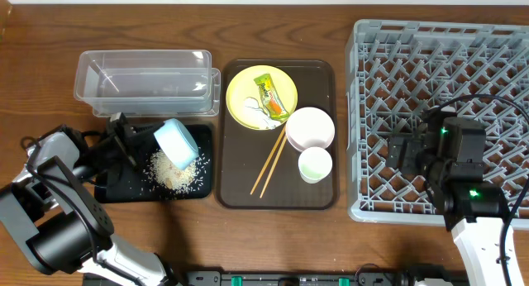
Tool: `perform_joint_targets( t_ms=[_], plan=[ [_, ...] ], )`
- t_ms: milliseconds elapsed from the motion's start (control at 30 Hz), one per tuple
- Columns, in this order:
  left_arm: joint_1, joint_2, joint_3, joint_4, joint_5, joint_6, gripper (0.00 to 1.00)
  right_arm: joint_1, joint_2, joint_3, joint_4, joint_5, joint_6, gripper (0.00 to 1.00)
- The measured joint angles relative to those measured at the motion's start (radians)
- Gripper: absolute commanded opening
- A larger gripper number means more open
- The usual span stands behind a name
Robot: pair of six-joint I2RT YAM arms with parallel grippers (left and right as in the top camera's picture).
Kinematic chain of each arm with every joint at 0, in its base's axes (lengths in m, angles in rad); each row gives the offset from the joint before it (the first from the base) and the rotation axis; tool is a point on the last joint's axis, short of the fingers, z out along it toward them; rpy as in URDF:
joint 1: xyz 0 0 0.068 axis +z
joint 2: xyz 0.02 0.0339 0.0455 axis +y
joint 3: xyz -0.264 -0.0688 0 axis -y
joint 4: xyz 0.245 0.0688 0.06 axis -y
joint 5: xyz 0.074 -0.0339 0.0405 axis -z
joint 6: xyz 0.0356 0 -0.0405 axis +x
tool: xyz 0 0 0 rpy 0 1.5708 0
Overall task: Sort waste into correct bins and load items into the dishwasher rack
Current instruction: 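Tip the light-blue bowl with the left gripper to dump rice onto black tray, then place the empty light-blue bowl back on the brown tray with left gripper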
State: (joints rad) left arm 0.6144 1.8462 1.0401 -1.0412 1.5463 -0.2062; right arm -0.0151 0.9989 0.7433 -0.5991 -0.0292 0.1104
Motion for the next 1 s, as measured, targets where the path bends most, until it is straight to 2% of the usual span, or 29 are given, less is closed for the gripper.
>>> perform_joint_targets(
  t_ms=[167, 300, 400, 533, 667, 833, 1000],
  plan=[
    [0.0, 0.0, 0.0, 0.0, 0.0, -0.074, 0.06, 0.0, 0.0, 0.0, -0.002, 0.0, 0.0, 0.99],
    [0.0, 0.0, 0.0, 0.026, 0.0, -0.082, 0.06, 0.0, 0.0, 0.0, -0.002, 0.0, 0.0, 0.99],
    [0.0, 0.0, 0.0, 0.079, 0.001, 0.008, 0.06, 0.0, 0.0, 0.0, -0.002, 0.0, 0.0, 0.99],
    [0.0, 0.0, 0.0, 0.06, 0.0, 0.16, 0.06, 0.0, 0.0, 0.0, -0.004, 0.0, 0.0, 0.99],
    [-0.013, -0.01, 0.0, 0.054, -0.01, 0.243, 0.06, 0.0, 0.0, 0.0, -0.006, 0.002, 0.0, 0.99],
    [-0.11, -0.111, 0.0, 0.055, -0.119, 0.288, 0.06, 0.0, 0.0, 0.0, -0.006, 0.011, 0.0, 0.98],
    [-0.317, -0.284, 0.009, 0.092, -0.333, 0.282, 0.06, 0.0, 0.0, 0.0, -0.006, 0.026, 0.0, 0.98]
  ],
)
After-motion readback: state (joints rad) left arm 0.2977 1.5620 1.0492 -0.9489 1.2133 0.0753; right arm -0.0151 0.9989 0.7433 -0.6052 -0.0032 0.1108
